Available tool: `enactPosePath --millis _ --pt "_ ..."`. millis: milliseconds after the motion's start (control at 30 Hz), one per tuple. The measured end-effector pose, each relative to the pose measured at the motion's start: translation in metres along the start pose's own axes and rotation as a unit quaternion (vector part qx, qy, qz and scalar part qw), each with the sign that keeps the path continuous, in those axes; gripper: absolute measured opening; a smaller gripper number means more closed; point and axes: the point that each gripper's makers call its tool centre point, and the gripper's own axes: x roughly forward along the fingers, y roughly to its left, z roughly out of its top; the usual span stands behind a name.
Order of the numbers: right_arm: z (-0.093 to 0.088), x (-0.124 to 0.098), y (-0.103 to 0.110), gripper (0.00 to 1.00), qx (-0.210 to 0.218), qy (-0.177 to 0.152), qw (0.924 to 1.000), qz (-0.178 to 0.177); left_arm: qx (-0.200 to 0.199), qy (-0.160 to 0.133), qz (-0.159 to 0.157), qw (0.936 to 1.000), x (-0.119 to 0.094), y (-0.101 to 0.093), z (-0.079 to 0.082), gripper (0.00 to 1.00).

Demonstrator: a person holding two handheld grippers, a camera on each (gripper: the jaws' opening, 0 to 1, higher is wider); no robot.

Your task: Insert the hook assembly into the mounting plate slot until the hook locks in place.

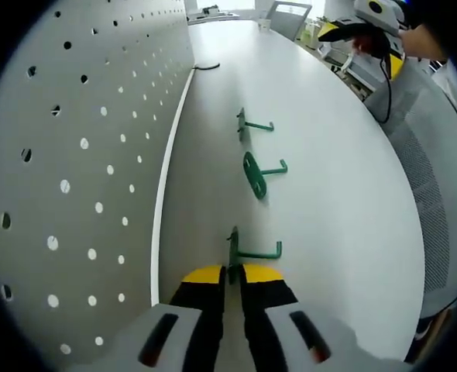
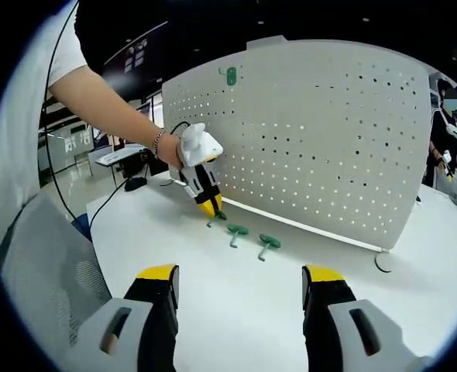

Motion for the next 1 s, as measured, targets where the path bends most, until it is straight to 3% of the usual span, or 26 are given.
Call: enactPosePath --millis 1000 --pt "-0.0009 0.0005 -0.0013 0.62 0.005 -0.002 1.0000 -0.001 0.002 -0.002 0.007 1.0000 -0.0003 0.0016 0.0003 0.04"
